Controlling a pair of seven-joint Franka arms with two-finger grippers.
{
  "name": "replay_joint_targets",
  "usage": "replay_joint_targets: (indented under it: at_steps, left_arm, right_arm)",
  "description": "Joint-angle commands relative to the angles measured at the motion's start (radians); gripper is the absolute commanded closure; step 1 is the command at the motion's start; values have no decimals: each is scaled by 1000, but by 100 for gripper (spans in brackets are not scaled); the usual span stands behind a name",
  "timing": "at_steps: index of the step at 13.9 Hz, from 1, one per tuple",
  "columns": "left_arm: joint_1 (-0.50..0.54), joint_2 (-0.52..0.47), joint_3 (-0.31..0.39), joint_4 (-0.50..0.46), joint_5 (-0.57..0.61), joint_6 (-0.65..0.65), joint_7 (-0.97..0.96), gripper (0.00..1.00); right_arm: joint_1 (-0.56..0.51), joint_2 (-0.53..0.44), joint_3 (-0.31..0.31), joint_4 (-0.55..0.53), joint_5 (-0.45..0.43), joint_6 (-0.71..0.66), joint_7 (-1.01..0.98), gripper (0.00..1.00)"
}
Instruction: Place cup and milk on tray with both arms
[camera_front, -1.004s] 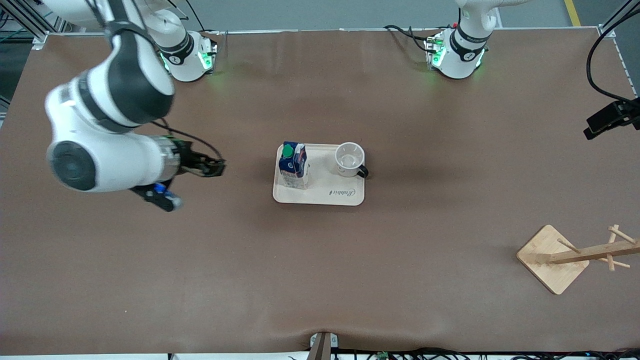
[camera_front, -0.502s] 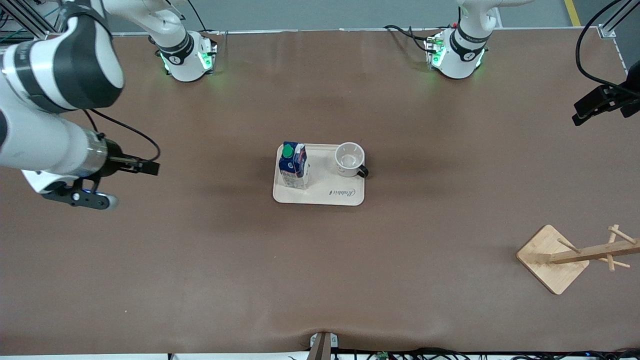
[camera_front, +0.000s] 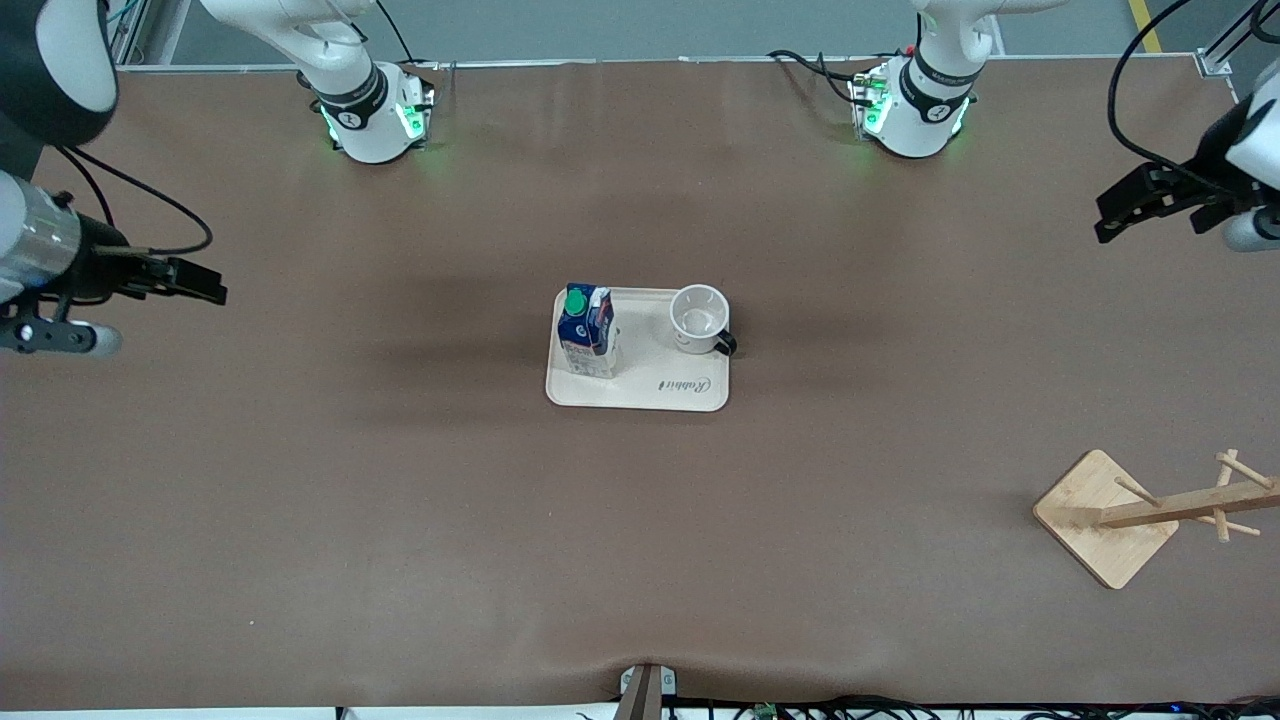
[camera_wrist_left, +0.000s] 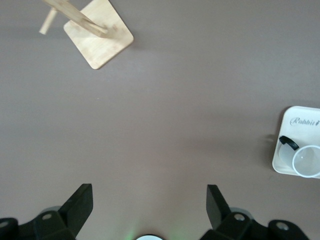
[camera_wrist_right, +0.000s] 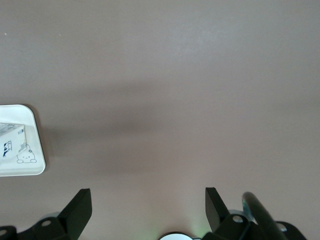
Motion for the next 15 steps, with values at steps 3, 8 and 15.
replay_joint_targets:
  at_steps: [3, 8, 15]
  left_arm:
    - [2, -14, -32, -19, -9, -8, -16, 0]
    - [13, -17, -25, -16, -11, -10, 1, 0]
    - [12, -25, -23, -10, -9, -21, -7, 0]
  right_arm:
    - [-74, -15, 26, 86, -5, -63, -170, 0]
    - [-55, -12, 25, 62, -1, -82, -168, 0]
    - [7, -15, 26, 68, 1, -124, -162, 0]
